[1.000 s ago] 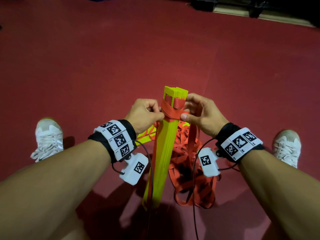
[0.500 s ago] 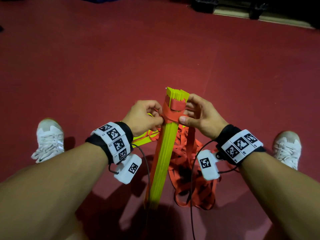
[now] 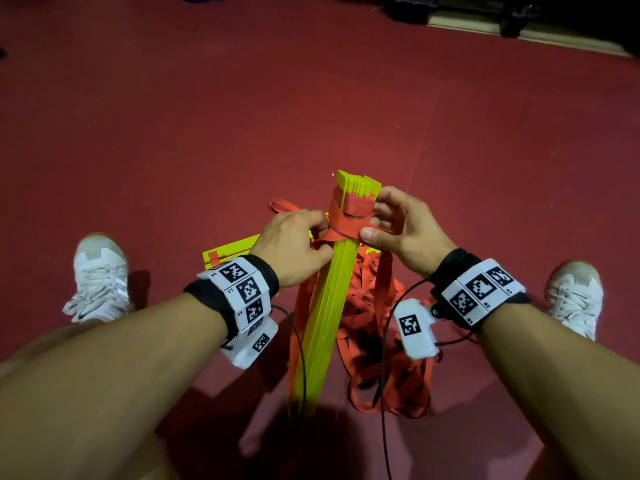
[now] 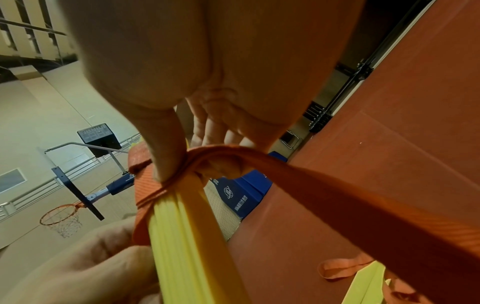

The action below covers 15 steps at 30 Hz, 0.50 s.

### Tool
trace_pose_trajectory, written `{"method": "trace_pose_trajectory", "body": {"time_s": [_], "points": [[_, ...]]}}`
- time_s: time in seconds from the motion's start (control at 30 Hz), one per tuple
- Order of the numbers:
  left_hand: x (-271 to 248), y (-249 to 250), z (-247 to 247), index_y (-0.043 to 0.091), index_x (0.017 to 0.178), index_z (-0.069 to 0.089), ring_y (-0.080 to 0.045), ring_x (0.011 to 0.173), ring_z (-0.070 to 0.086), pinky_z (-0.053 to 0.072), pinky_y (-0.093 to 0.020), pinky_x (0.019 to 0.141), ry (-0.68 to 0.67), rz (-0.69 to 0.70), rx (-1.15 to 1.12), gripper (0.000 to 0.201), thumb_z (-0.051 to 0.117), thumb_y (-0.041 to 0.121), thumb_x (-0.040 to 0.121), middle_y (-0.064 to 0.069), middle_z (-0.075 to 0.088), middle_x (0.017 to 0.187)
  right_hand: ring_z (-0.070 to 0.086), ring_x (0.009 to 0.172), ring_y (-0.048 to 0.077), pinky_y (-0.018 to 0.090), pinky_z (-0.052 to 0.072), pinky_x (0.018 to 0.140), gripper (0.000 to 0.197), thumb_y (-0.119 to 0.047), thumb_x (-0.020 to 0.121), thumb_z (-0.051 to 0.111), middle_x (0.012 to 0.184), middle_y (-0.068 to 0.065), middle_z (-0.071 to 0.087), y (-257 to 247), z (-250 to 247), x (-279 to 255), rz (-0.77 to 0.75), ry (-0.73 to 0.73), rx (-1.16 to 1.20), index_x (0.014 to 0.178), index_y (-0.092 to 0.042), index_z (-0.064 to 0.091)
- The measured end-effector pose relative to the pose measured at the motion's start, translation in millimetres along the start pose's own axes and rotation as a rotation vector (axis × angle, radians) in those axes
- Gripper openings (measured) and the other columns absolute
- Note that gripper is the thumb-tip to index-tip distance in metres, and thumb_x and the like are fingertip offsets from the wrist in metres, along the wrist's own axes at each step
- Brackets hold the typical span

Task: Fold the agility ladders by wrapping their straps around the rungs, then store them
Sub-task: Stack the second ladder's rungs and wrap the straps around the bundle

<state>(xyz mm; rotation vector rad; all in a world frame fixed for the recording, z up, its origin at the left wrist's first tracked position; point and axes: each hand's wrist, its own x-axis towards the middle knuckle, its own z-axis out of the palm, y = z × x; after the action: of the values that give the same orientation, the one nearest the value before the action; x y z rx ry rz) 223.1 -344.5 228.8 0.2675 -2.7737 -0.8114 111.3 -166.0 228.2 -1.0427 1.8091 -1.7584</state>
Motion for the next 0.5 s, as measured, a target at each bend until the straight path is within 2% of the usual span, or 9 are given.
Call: {"method": "trace_pose_trajectory", "body": {"time_s": [0.07, 0.13, 0.17, 0.23, 0.37, 0.43, 0.5], "points": [[-0.5, -0.1, 0.5, 0.03, 0.081, 0.056, -0.024, 0.074, 0.053, 0.04, -0.032, 0.073, 0.024, 0.009, -0.011, 0.014, 0.068, 0.023, 0.08, 0.011, 0.051, 0.073, 0.057, 0.088, 0.027, 0.039, 0.052, 0.084, 0.039, -0.005, 0.078, 0.072, 0.104, -0.003, 0.069, 0.9, -0.9, 0.4, -0.003, 0.008, 0.007, 0.112, -0.015, 0.057], [-0.2, -2.3, 1.3, 0.03, 0.082, 0.059, -0.026, 0.078, 0.06, 0.046, -0.037, 0.076, 0.077, 0.005, -0.029, 0.015, 0.069, 0.02, 0.078, 0.009, 0.058, 0.083, 0.056, 0.087, 0.026, 0.037, 0.052, 0.083, 0.039, -0.005, 0.077, 0.072, 0.102, -0.006, 0.07, 1.0, -0.8, 0.7, -0.002, 0.008, 0.011, 0.111, -0.015, 0.057], [0.3, -3.0, 1.7, 0.029, 0.082, 0.058, -0.025, 0.077, 0.06, 0.048, -0.038, 0.075, 0.106, 0.0, -0.033, 0.017, 0.069, 0.017, 0.076, 0.008, 0.059, 0.083, 0.056, 0.086, 0.025, 0.034, 0.052, 0.082, 0.039, -0.005, 0.078, 0.072, 0.101, -0.007, 0.07, 0.9, -0.5, 0.7, -0.002, 0.005, 0.012, 0.112, -0.015, 0.057], [1.5, -3.6, 2.1, 0.025, 0.081, 0.055, -0.02, 0.069, 0.056, 0.049, -0.038, 0.072, 0.138, -0.006, -0.048, 0.021, 0.069, 0.011, 0.071, 0.009, 0.057, 0.074, 0.055, 0.084, 0.022, 0.03, 0.052, 0.08, 0.039, -0.005, 0.078, 0.072, 0.1, -0.008, 0.07, 0.5, 0.0, 0.8, -0.001, -0.002, 0.014, 0.112, -0.014, 0.057], [0.3, -2.5, 3.9, 0.026, 0.079, 0.053, -0.013, 0.061, 0.052, 0.051, -0.036, 0.073, 0.095, -0.002, -0.037, 0.026, 0.068, 0.007, 0.071, 0.013, 0.054, 0.061, 0.055, 0.085, 0.025, 0.033, 0.052, 0.082, 0.039, -0.005, 0.078, 0.073, 0.101, -0.007, 0.07, 1.4, -0.6, 1.5, -0.001, 0.001, 0.017, 0.112, -0.014, 0.057], [-2.2, -0.7, 5.1, 0.028, 0.081, 0.053, -0.012, 0.062, 0.053, 0.053, -0.036, 0.075, 0.06, 0.013, -0.05, 0.028, 0.069, 0.008, 0.07, 0.016, 0.055, 0.062, 0.055, 0.086, 0.026, 0.035, 0.052, 0.082, 0.039, -0.005, 0.078, 0.073, 0.102, -0.006, 0.07, 2.2, -0.8, 1.4, 0.002, 0.01, 0.02, 0.112, -0.014, 0.057], [-3.8, 1.2, 6.1, 0.028, 0.083, 0.053, -0.015, 0.068, 0.059, 0.054, -0.038, 0.076, 0.024, 0.016, -0.066, 0.029, 0.072, 0.012, 0.068, 0.015, 0.059, 0.067, 0.053, 0.082, 0.023, 0.031, 0.052, 0.078, 0.039, -0.004, 0.077, 0.072, 0.1, -0.007, 0.07, 2.1, -1.1, 0.7, 0.008, 0.024, 0.03, 0.112, -0.012, 0.056]]}}
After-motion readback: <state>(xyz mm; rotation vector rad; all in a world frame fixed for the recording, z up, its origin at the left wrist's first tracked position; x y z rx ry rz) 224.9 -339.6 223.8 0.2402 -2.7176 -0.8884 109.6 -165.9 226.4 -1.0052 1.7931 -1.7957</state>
